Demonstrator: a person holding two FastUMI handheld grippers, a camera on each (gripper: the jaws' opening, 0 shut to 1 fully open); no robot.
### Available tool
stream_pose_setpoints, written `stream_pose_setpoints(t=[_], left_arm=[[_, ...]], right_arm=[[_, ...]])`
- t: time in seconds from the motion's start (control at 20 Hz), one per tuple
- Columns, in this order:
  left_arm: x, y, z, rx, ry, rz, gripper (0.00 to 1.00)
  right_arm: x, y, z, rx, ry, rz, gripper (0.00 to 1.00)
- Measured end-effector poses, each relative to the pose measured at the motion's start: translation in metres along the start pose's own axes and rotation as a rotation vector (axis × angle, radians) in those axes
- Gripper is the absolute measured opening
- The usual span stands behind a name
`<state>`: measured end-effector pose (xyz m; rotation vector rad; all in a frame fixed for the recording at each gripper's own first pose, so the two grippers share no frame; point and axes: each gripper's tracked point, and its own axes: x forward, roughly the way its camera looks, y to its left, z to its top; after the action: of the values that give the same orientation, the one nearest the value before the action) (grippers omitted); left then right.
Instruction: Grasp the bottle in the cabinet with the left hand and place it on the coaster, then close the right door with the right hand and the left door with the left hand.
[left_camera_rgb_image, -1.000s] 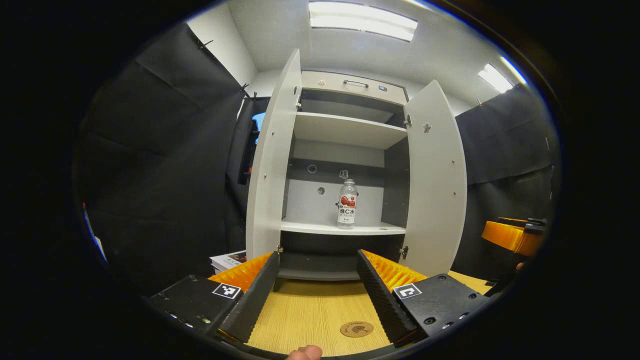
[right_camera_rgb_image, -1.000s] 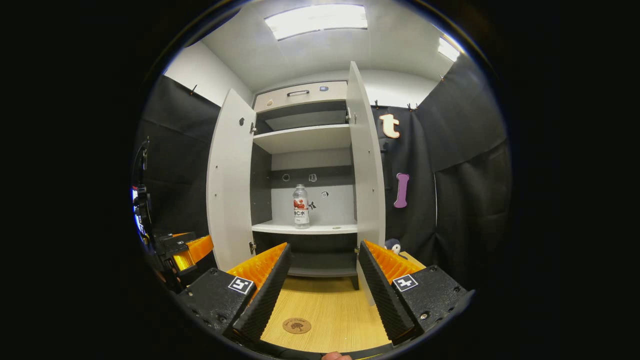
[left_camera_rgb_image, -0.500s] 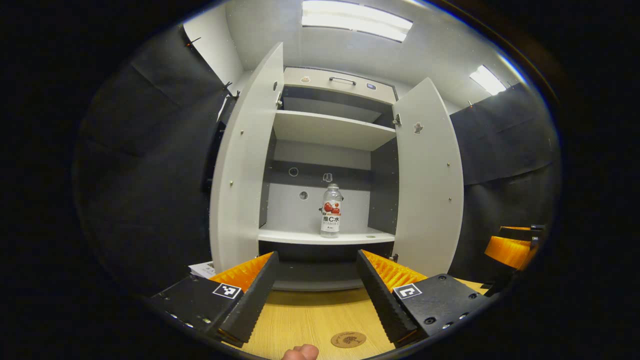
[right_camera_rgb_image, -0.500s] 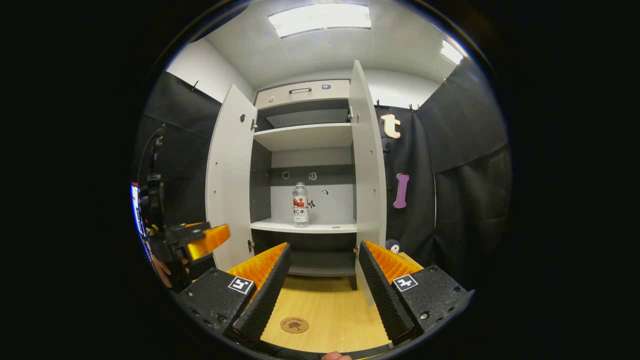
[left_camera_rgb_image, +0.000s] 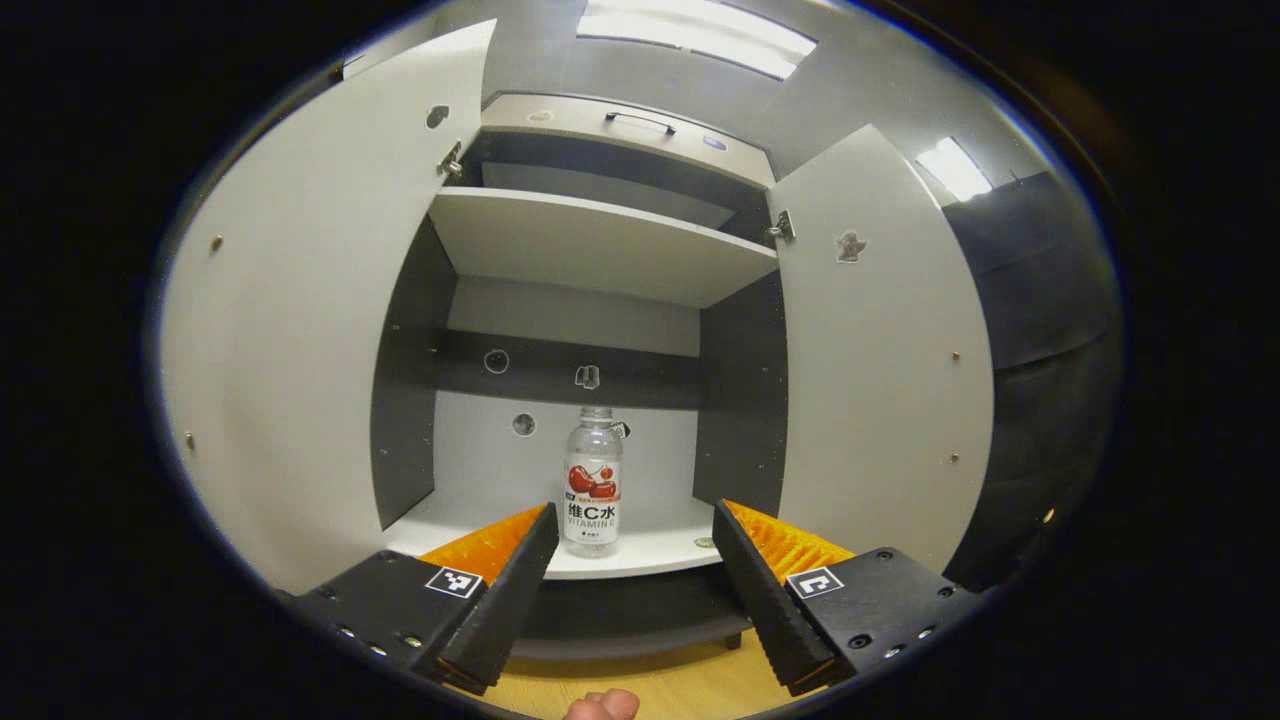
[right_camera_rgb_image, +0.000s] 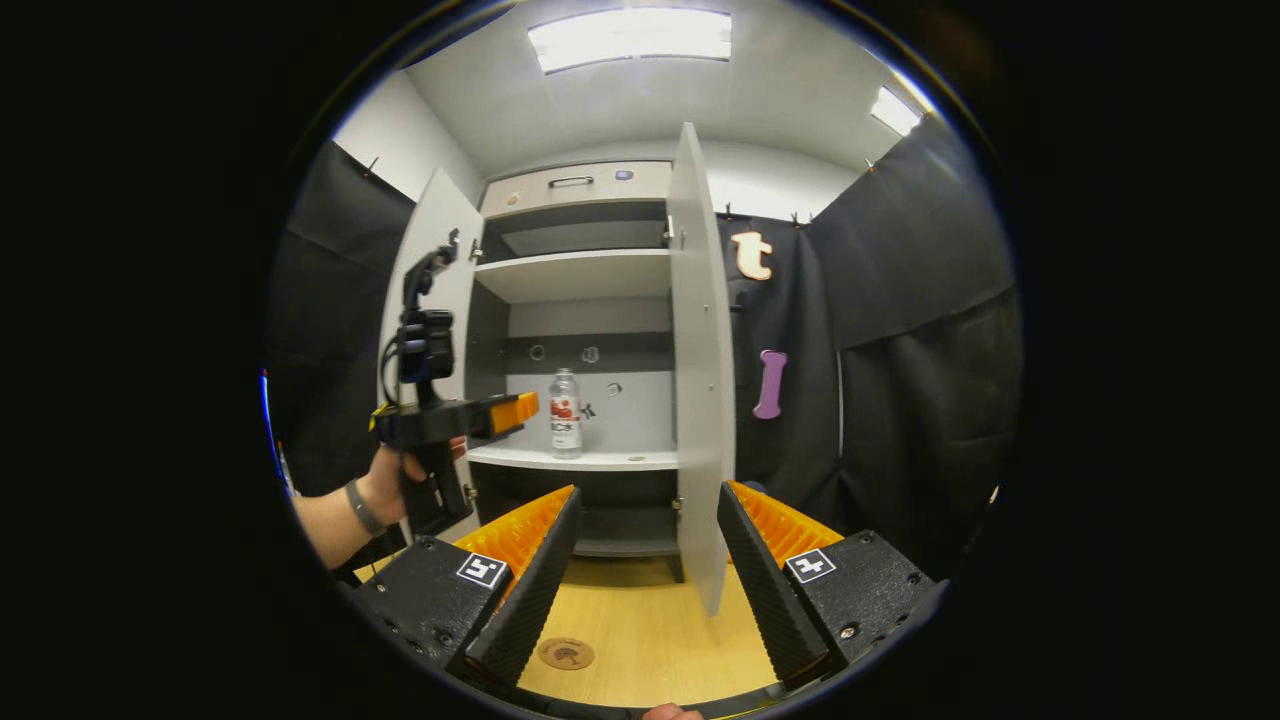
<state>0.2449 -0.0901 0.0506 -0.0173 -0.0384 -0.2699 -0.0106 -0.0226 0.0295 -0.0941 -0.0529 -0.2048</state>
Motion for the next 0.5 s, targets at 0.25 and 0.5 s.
stream_pose_setpoints(t=[0.25, 0.5], left_arm=[[0.086, 0.028, -0.018, -0.002, 0.029, 0.062, 0.94], [0.141, 0.04, -0.036, 0.013, 0.049, 0.089, 0.94]], right_arm=[[0.006, -0.027, 0.005, 0.017, 0.003, -0.104, 0.83], [0.011, -0.05, 0.004, -0.003, 0.011, -0.183, 0.83]])
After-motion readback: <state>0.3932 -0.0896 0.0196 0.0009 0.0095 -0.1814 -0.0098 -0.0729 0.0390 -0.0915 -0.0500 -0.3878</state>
